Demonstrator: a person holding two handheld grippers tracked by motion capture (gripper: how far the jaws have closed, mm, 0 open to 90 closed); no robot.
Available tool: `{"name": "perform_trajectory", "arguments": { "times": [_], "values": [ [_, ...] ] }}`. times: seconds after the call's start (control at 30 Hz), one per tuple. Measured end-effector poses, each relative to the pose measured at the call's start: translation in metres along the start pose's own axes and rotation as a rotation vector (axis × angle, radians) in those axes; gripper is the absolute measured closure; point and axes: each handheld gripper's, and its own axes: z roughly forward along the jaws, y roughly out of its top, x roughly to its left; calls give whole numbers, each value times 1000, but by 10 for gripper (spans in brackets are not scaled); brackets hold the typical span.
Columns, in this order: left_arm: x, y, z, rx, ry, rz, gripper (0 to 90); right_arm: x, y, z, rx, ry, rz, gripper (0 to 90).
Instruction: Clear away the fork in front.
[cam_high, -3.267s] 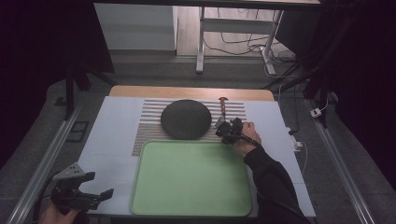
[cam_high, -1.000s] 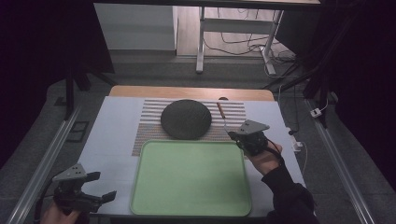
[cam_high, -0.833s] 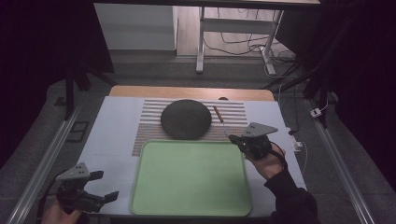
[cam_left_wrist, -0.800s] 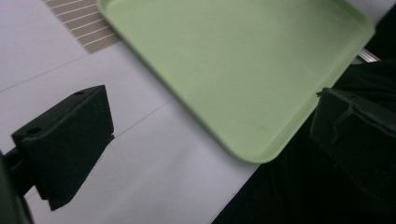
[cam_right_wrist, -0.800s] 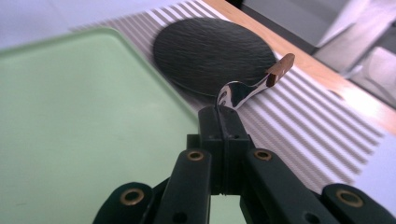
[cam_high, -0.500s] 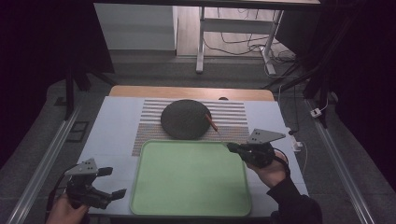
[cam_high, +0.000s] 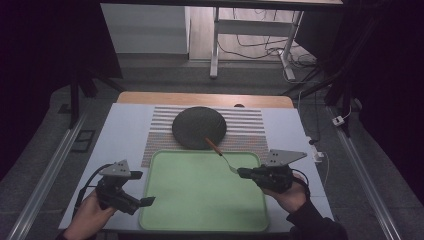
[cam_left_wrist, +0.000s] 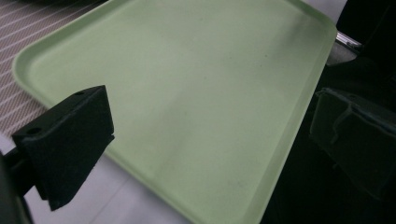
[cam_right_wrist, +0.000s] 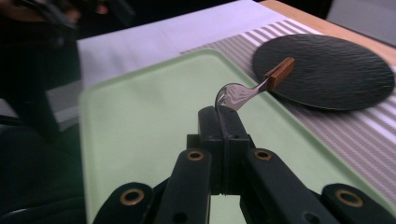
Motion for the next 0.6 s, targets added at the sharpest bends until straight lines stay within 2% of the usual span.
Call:
{"name": "perform_trajectory", "arguments": {
  "times": [0.23,0.33,0.47,0.6],
  "values": [
    [4,22,18,28,-14,41,0,12,-2,0,-20,92,2,900],
    [4,30,27,39,-18,68,0,16,-3,3,-11,131,6,900],
    [4,42,38,50,-39,115,0,22,-5,9,-1,177,7,900],
    [4,52,50,74,-63,183,0,26,-6,15,-2,250,27,900]
  ]
}}
